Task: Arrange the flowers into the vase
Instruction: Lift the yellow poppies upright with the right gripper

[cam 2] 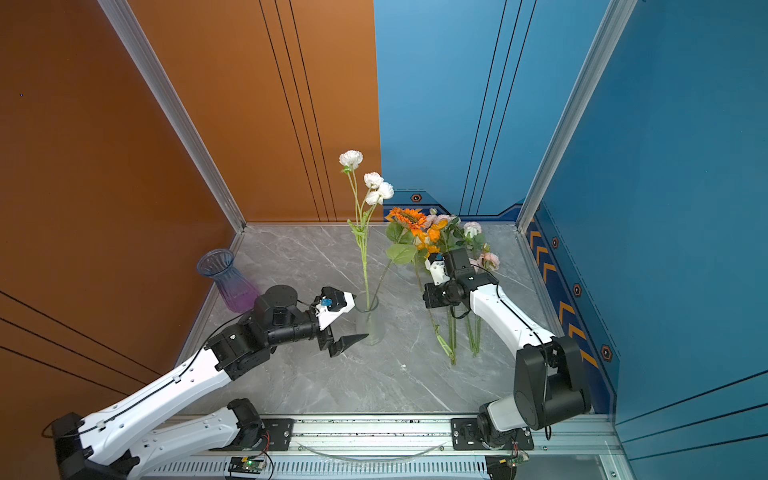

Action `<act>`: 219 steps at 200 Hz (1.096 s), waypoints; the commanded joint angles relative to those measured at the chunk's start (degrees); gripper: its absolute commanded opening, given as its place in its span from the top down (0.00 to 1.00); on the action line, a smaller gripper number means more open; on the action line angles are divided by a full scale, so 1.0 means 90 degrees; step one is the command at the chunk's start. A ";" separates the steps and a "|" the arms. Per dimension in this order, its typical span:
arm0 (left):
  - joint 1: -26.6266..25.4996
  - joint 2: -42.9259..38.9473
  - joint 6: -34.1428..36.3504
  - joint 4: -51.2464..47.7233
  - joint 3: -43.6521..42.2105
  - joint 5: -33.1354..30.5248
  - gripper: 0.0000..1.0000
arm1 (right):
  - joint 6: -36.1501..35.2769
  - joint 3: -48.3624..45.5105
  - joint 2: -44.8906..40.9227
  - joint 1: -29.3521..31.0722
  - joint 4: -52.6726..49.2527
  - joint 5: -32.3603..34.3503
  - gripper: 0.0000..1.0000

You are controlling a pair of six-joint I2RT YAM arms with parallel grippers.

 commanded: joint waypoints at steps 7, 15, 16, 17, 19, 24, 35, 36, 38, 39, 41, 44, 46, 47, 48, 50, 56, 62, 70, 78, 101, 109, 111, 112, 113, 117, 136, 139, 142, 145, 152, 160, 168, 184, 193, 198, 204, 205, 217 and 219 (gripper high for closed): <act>0.0070 -0.0113 0.0089 -0.0097 -0.0049 0.0035 0.02 | 0.0467 0.0015 -0.0430 -0.0353 0.0210 -0.1054 1.00; 0.0068 -0.0129 0.0094 -0.0097 -0.0055 0.0029 0.02 | 0.0603 0.0024 -0.0529 -0.0458 0.0265 -0.1156 1.00; 0.0068 -0.0128 0.0092 -0.0097 -0.0058 0.0024 0.02 | 0.0655 0.0023 -0.0551 -0.0485 0.0296 -0.1176 1.00; 0.0068 -0.0133 0.0090 -0.0097 -0.0059 0.0022 0.02 | 0.0678 0.0016 -0.0570 -0.0498 0.0306 -0.1188 1.00; 0.0070 -0.0129 0.0092 -0.0097 -0.0058 0.0025 0.02 | 0.0739 0.0016 -0.0588 -0.0532 0.0338 -0.1201 1.00; 0.0068 -0.0136 0.0087 -0.0102 -0.0060 0.0028 0.02 | 0.0922 -0.0013 -0.0646 -0.0622 0.0449 -0.1292 1.00; 0.0076 -0.0145 0.0095 -0.0107 -0.0057 0.0014 0.02 | 0.1371 -0.0103 -0.0742 -0.0857 0.0811 -0.1734 1.00; 0.0072 -0.0151 0.0097 -0.0107 -0.0054 0.0012 0.02 | 0.1412 -0.0110 -0.0748 -0.0884 0.0866 -0.1794 1.00; 0.0074 -0.0156 0.0098 -0.0107 -0.0052 0.0018 0.02 | 0.1492 -0.0123 -0.0762 -0.0926 0.0944 -0.1887 1.00; 0.0071 -0.0152 0.0099 -0.0107 -0.0051 0.0019 0.02 | 0.1546 -0.0140 -0.0768 -0.0953 0.0987 -0.1929 1.00; 0.0076 -0.0153 0.0099 -0.0107 -0.0058 0.0017 0.02 | 0.1635 -0.0165 -0.0782 -0.0992 0.1109 -0.2039 1.00; 0.0069 -0.0154 0.0099 -0.0107 -0.0054 0.0024 0.02 | 0.1789 -0.0208 -0.0801 -0.1055 0.1272 -0.2150 1.00; 0.0073 -0.0164 0.0099 -0.0107 -0.0059 0.0021 0.02 | 0.1879 -0.0233 -0.0810 -0.1089 0.1380 -0.2221 1.00; 0.0070 -0.0165 0.0099 -0.0107 -0.0055 0.0020 0.02 | 0.1939 -0.0248 -0.0816 -0.1112 0.1424 -0.2252 1.00; 0.0074 -0.0166 0.0099 -0.0107 -0.0053 0.0025 0.02 | 0.1989 -0.0256 -0.0819 -0.1134 0.1490 -0.2287 1.00; 0.0074 -0.0167 0.0099 -0.0107 -0.0054 0.0026 0.02 | 0.2070 -0.0274 -0.0826 -0.1159 0.1571 -0.2340 1.00; 0.0075 -0.0172 0.0099 -0.0107 -0.0048 0.0020 0.02 | 0.2324 -0.0309 -0.0840 -0.1267 0.1788 -0.2473 1.00; 0.0077 -0.0175 0.0098 -0.0107 -0.0051 0.0023 0.02 | 0.2525 -0.0327 -0.0850 -0.1348 0.1995 -0.2638 1.00; 0.0077 -0.0170 0.0099 -0.0107 -0.0052 0.0033 0.02 | 0.2863 -0.0386 -0.0872 -0.1448 0.2406 -0.2866 1.00; 0.0072 -0.0182 0.0101 -0.0113 -0.0052 0.0028 0.02 | 0.3179 -0.0418 -0.0888 -0.1538 0.2727 -0.3002 1.00; 0.0070 -0.0192 0.0109 -0.0117 -0.0049 0.0017 0.02 | 0.3967 -0.0424 -0.0881 -0.1753 0.3530 -0.3329 1.00; 0.0068 -0.0205 0.0109 -0.0117 -0.0044 0.0015 0.02 | 0.3991 -0.0359 -0.0879 -0.1812 0.3521 -0.3329 1.00; 0.0068 -0.0206 0.0109 -0.0117 -0.0047 0.0019 0.02 | 0.3972 -0.0346 -0.0885 -0.1817 0.3507 -0.3321 1.00; 0.0068 -0.0211 0.0109 -0.0117 -0.0049 0.0019 0.02 | 0.3968 -0.0339 -0.0888 -0.1823 0.3499 -0.3315 1.00; 0.0072 -0.0208 0.0109 -0.0117 -0.0050 0.0020 0.02 | 0.3955 -0.0331 -0.0894 -0.1826 0.3489 -0.3312 1.00; 0.0076 -0.0211 0.0109 -0.0117 -0.0047 0.0020 0.02 | 0.3916 -0.0302 -0.0904 -0.1842 0.3463 -0.3302 1.00; 0.0069 -0.0224 0.0123 -0.0117 -0.0051 0.0009 0.02 | 0.3579 -0.0189 -0.1017 -0.1868 0.3227 -0.3079 1.00; 0.0073 -0.0217 0.0130 -0.0117 -0.0052 0.0011 0.02 | 0.3534 -0.0179 -0.1038 -0.1868 0.3210 -0.3049 1.00; 0.0069 -0.0220 0.0128 -0.0117 -0.0051 0.0008 0.02 | 0.3495 -0.0169 -0.1069 -0.1873 0.3200 -0.3002 1.00; 0.0070 -0.0224 0.0131 -0.0117 -0.0051 0.0009 0.02 | 0.3450 -0.0163 -0.1106 -0.1871 0.3191 -0.2946 1.00; 0.0069 -0.0227 0.0140 -0.0117 -0.0059 0.0020 0.02 | 0.3355 -0.0173 -0.1202 -0.1865 0.3170 -0.2729 1.00; 0.0076 -0.0244 0.0150 -0.0117 -0.0054 0.0015 0.02 | 0.3218 -0.0202 -0.1364 -0.1837 0.3134 -0.2367 1.00; 0.0094 -0.0267 0.0176 -0.0117 -0.0045 0.0020 0.02 | 0.3015 -0.0251 -0.1549 -0.1758 0.3056 -0.1862 1.00; 0.0227 -0.0367 0.0215 -0.0114 -0.0051 -0.0027 0.02 | 0.2405 -0.0264 -0.1997 -0.1458 0.2744 -0.0708 1.00; 0.0345 -0.0462 0.0216 -0.0117 -0.0058 -0.0031 0.02 | 0.2071 -0.0255 -0.2236 -0.1234 0.2618 -0.0012 1.00; 0.0438 -0.0508 0.0216 -0.0117 -0.0058 -0.0025 0.02 | 0.1926 -0.0249 -0.2374 -0.1092 0.2576 0.0315 1.00; 0.0542 -0.0573 0.0203 -0.0117 -0.0058 0.0005 0.02 | 0.1755 -0.0235 -0.2507 -0.0942 0.2557 0.0684 1.00; 0.0554 -0.0585 0.0195 -0.0117 -0.0055 0.0012 0.02 | 0.1731 -0.0235 -0.2529 -0.0907 0.2565 0.0738 1.00; 0.0761 -0.0671 0.0146 -0.0117 -0.0050 0.0076 0.02 | 0.1417 -0.0216 -0.2768 -0.0569 0.2603 0.1364 1.00; 0.0800 -0.0686 0.0135 -0.0117 -0.0043 0.0100 0.02 | 0.1354 -0.0215 -0.2810 -0.0508 0.2621 0.1451 1.00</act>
